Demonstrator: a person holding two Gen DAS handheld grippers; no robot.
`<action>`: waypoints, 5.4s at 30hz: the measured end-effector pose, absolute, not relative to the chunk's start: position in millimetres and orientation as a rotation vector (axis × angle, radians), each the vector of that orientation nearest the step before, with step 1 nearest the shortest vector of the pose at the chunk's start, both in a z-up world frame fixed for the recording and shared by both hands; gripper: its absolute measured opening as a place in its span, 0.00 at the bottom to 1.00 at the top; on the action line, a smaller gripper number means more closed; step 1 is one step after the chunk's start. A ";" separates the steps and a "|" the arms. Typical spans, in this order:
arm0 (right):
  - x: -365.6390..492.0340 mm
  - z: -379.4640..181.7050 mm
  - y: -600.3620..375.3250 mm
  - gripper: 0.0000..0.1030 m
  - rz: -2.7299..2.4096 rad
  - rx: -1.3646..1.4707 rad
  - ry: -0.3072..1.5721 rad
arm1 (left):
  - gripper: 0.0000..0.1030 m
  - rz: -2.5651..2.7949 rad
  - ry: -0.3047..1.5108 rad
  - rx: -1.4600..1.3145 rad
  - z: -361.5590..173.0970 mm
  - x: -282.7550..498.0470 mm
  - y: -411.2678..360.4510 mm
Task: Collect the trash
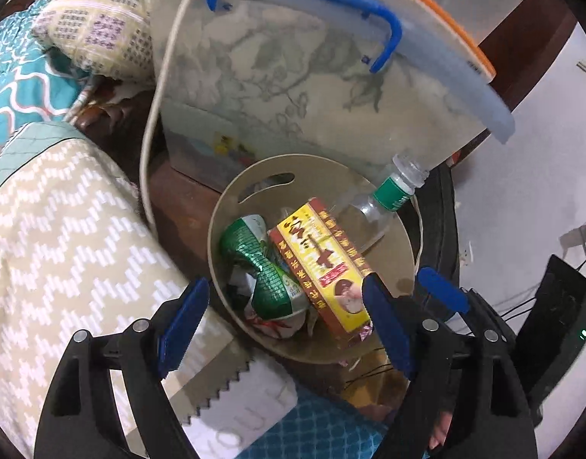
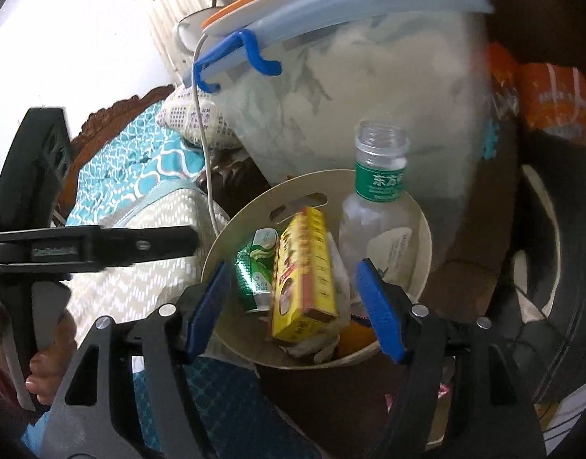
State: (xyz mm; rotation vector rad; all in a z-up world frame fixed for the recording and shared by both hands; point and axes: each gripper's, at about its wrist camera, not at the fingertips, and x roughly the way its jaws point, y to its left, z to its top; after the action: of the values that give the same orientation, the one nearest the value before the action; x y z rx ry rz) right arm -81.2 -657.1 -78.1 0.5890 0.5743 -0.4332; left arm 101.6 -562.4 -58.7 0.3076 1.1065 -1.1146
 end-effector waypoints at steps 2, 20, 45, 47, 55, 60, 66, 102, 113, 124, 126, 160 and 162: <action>-85.9 -78.1 -656.1 0.63 -0.433 0.609 0.576 | 0.76 -1.116 1.096 0.285 -54.6 99.9 -549.3; -115.2 -49.3 -567.4 0.72 -0.378 0.694 0.519 | 0.91 -0.929 0.776 0.345 -11.5 46.5 -399.3; -135.5 -20.1 -463.7 0.91 -0.388 0.769 0.453 | 0.92 -0.759 0.648 0.341 31.8 4.8 -261.9; -136.2 -15.0 -454.0 0.92 -0.385 0.750 0.454 | 0.92 -0.757 0.635 0.321 36.4 1.9 -251.4; -144.3 -0.5 -414.7 0.96 -0.416 0.694 0.436 | 0.92 -0.702 0.575 0.235 50.4 -6.9 -214.6; -151.2 2.5 -396.4 0.96 -0.458 0.663 0.435 | 0.92 -0.678 0.552 0.194 55.2 -12.6 -198.0; -167.1 4.3 -394.6 0.97 -0.519 0.677 0.413 | 0.92 -0.679 0.543 0.223 58.0 -17.7 -194.1; -170.1 4.0 -385.5 0.97 -0.501 0.703 0.405 | 0.92 -0.670 0.471 0.251 75.5 -40.1 -178.6; -168.4 3.7 -380.3 0.97 -0.502 0.700 0.406 | 0.92 -0.667 0.488 0.240 71.6 -40.3 -174.3; -166.5 0.8 -376.0 0.97 -0.498 0.695 0.418 | 0.92 -0.675 0.506 0.297 64.8 -42.2 -178.3; -166.8 0.8 -376.6 0.97 -0.499 0.695 0.418 | 0.92 -0.676 0.503 0.296 65.0 -42.3 -178.3; -164.6 -0.1 -371.6 0.97 -0.486 0.700 0.434 | 0.92 -0.670 0.554 0.263 57.9 -28.4 -169.8; -164.5 0.0 -371.2 0.97 -0.487 0.699 0.436 | 0.92 -0.666 0.556 0.266 56.9 -27.9 -169.5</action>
State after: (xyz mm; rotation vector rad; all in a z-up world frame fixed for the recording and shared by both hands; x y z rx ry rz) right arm -164.5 -371.2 0.0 0.6994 0.4357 -0.4868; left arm -27.9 -169.5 56.9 0.2659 0.5556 -0.6662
